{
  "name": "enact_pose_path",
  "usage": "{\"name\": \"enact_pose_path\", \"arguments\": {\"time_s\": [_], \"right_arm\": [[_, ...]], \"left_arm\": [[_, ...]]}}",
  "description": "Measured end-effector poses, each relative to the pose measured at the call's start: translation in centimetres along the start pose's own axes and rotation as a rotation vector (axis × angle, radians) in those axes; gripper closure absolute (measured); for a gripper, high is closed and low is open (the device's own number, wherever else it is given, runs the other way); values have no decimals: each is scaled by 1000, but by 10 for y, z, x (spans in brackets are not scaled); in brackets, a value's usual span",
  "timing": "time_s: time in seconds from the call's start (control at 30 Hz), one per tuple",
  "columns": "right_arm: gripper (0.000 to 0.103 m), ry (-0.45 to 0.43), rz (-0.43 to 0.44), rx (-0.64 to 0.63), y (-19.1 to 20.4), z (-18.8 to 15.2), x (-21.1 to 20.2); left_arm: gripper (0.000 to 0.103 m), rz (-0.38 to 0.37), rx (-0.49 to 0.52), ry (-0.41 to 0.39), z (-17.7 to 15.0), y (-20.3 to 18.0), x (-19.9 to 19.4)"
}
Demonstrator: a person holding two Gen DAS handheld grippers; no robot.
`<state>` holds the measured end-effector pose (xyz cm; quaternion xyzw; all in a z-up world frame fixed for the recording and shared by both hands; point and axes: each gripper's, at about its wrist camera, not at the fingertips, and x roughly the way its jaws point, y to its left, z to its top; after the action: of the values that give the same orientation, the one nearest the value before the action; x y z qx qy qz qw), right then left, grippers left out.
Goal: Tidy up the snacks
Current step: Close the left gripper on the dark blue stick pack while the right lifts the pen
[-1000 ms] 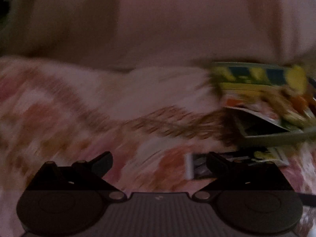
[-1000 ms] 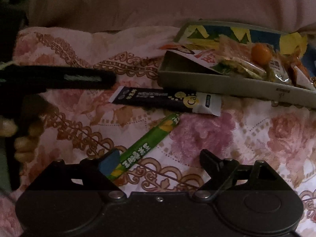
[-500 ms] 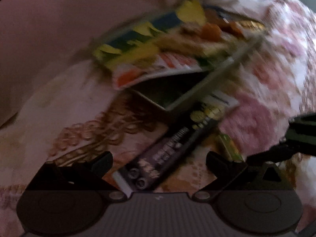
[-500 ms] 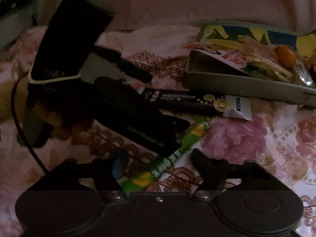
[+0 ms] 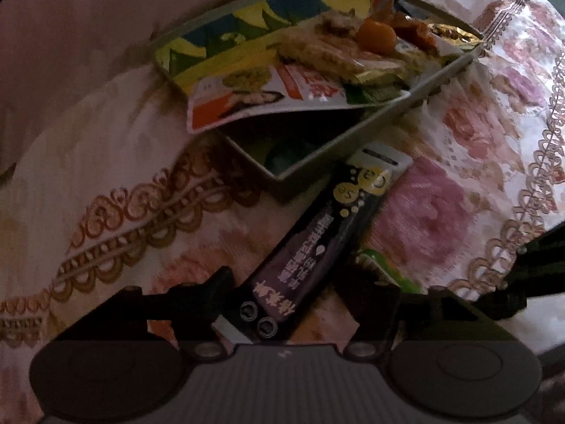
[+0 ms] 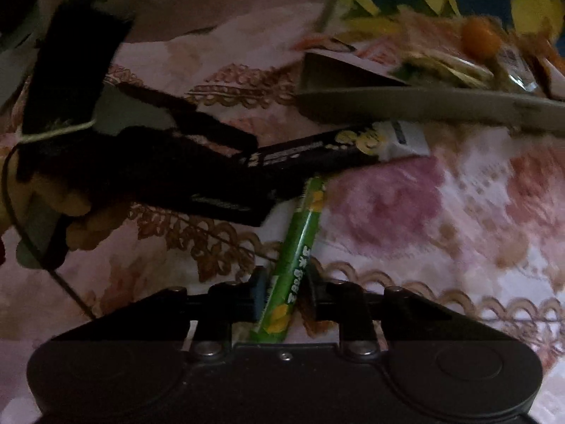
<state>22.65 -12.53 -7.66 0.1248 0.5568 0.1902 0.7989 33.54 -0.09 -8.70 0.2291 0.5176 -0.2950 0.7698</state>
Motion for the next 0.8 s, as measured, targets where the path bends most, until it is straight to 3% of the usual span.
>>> {"name": "enact_pose_path", "arguments": {"time_s": [0.27, 0.4, 0.5, 0.6, 0.7, 0.8], "right_arm": [[82, 72, -69, -103, -36, -32, -43], [82, 77, -100, -113, -56, -47, -64], [83, 54, -128, -107, -72, -55, -76], [84, 20, -128, -38, -91, -56, -81], [84, -45, -138, -1, -102, -53, -80], [84, -80, -126, 38, -112, -46, -76]], "left_arm": [[46, -4, -82, 49, -10, -28, -15], [50, -59, -144, 49, -18, -49, -20], [50, -75, -180, 40, -22, -67, -26], [50, -171, -266, 38, -22, -78, -28], [45, -208, -336, 3, -23, -85, -25], [42, -190, -441, -3, -21, -86, -18]]}}
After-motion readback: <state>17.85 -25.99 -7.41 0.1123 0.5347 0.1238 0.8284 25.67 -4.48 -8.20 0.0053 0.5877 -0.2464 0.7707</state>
